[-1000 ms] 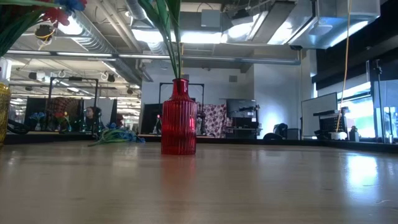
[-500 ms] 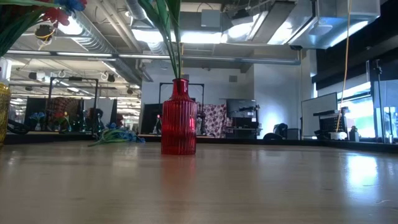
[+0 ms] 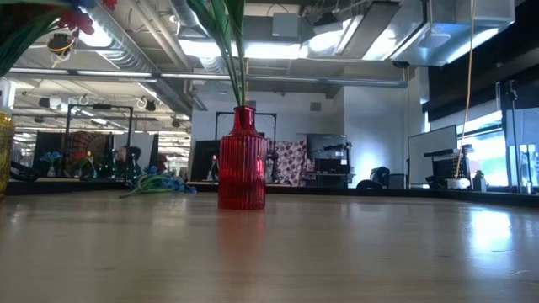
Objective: Sort flowers into vase by color
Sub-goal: Put the right blue flowers into the transparent vase
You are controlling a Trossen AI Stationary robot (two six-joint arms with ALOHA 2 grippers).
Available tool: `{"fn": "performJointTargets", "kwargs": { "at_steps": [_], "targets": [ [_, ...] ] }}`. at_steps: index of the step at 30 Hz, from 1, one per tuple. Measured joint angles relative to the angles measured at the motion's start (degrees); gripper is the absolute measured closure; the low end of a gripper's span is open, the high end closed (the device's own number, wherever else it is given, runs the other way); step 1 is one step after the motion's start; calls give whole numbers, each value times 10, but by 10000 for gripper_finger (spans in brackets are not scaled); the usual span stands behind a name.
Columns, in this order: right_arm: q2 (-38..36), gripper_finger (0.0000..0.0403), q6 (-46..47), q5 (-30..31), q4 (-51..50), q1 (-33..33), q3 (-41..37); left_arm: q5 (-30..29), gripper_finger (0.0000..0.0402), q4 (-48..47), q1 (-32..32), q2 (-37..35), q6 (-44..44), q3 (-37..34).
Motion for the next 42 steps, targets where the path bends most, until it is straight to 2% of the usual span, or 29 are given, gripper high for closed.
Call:
{"fn": "performJointTargets", "kwargs": {
  "at_steps": [6,13,23,31,38,42],
  "targets": [
    [0,107,-2,0,-4,0,0,5,398,1,0,0,1,37],
    [0,107,-2,0,-4,0,0,63,398,1,0,0,25,41],
    [0,107,-2,0,-4,0,0,76,398,2,18,-1,112,81],
    [0,107,13,0,-4,0,0,117,398,1,33,-2,139,59],
    [0,107,13,-1,-5,0,0,101,398,1,33,-2,113,27],
    [0,107,14,-3,-7,0,0,54,398,0,32,-5,48,24]
  ]
}}
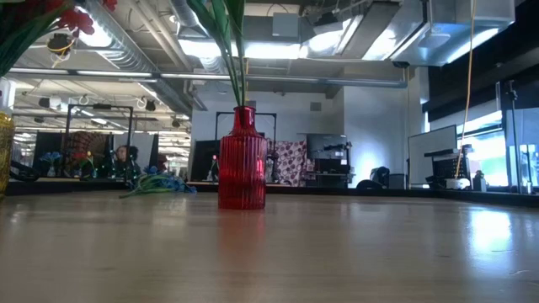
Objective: Sort flowers into vase by color
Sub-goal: Put the right blue flowers into the transparent vase
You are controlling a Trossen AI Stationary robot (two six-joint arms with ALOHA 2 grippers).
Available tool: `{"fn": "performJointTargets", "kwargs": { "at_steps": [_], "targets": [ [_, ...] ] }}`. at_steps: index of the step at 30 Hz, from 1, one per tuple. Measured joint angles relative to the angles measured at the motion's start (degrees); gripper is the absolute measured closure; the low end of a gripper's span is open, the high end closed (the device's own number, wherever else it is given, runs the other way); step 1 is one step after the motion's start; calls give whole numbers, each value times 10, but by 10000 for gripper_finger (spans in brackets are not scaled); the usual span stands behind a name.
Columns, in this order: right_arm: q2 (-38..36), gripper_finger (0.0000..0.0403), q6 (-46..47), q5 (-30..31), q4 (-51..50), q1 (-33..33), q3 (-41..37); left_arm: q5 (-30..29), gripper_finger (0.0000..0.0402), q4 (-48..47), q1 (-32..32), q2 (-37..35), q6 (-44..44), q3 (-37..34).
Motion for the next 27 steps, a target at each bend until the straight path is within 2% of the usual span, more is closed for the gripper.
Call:
{"fn": "performJointTargets", "kwargs": {
  "at_steps": [5,11,17,27],
  "targets": [
    [0,107,0,-2,0,0,0,-51,398,1,-10,-32,-96,0],
    [0,107,1,-2,-1,0,0,-92,398,1,-27,-59,-166,0],
    [0,107,12,-10,-1,1,0,-99,398,2,-34,-58,-178,-22],
    [0,107,14,-22,-1,0,0,-93,398,2,-34,-58,-125,-44]
  ]
}}
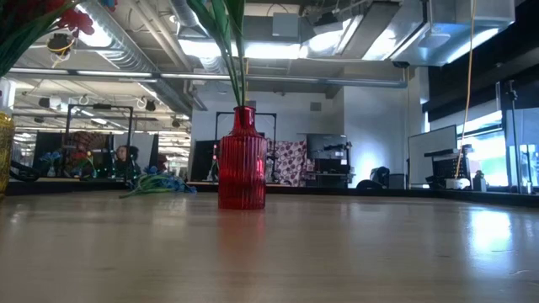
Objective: Sort flowers into vase by color
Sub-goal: Put the right blue flowers into the transparent vase
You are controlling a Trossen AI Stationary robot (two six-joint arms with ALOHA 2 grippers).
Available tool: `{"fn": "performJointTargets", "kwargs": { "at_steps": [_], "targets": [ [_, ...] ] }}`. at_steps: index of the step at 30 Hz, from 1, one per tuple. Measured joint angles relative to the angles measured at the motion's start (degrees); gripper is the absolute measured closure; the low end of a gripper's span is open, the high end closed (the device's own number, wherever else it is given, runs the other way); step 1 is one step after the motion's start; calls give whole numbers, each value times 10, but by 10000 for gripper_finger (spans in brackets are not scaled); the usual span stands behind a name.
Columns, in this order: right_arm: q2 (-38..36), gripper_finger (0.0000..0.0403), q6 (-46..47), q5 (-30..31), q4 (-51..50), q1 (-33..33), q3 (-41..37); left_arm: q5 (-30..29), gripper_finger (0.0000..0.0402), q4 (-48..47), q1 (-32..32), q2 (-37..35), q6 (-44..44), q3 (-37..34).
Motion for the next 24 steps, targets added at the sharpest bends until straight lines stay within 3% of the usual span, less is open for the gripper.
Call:
{"fn": "performJointTargets", "kwargs": {
  "at_steps": [5,18,24],
  "targets": [
    [0,107,0,0,-5,0,0,-3,398,0,0,0,-13,-19],
    [0,107,1,6,-10,0,0,-6,398,-1,0,-47,-235,-123],
    [0,107,16,6,-9,0,0,-5,398,4,0,-76,-296,-185]
  ]
}}
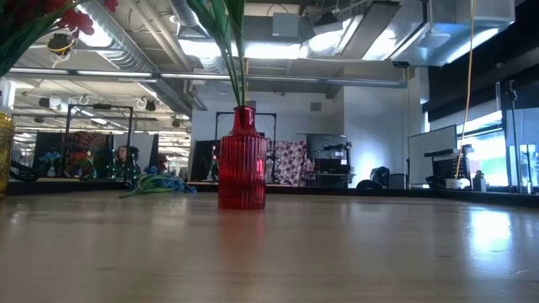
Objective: Sort flowers into vase by color
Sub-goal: Put the right blue flowers into the transparent vase
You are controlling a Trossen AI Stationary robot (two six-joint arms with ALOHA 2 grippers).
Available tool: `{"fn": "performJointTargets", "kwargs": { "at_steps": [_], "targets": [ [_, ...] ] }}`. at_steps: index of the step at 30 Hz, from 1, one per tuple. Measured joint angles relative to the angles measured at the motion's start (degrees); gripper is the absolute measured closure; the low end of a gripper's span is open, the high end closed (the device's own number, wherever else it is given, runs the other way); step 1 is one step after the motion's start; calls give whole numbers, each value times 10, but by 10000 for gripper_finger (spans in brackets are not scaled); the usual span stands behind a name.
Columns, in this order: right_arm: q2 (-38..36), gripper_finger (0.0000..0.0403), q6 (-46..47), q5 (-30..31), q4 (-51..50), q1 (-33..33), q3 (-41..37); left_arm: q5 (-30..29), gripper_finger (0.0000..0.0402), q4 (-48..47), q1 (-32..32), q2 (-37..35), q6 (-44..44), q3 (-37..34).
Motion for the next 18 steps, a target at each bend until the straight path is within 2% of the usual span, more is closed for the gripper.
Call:
{"fn": "performJointTargets", "kwargs": {
  "at_steps": [6,18],
  "targets": [
    [0,107,1,0,1,0,0,10,397,48,-8,-1,-2,-49],
    [0,107,1,-1,-6,0,0,2,383,105,-73,-1,0,-147]
  ]
}}
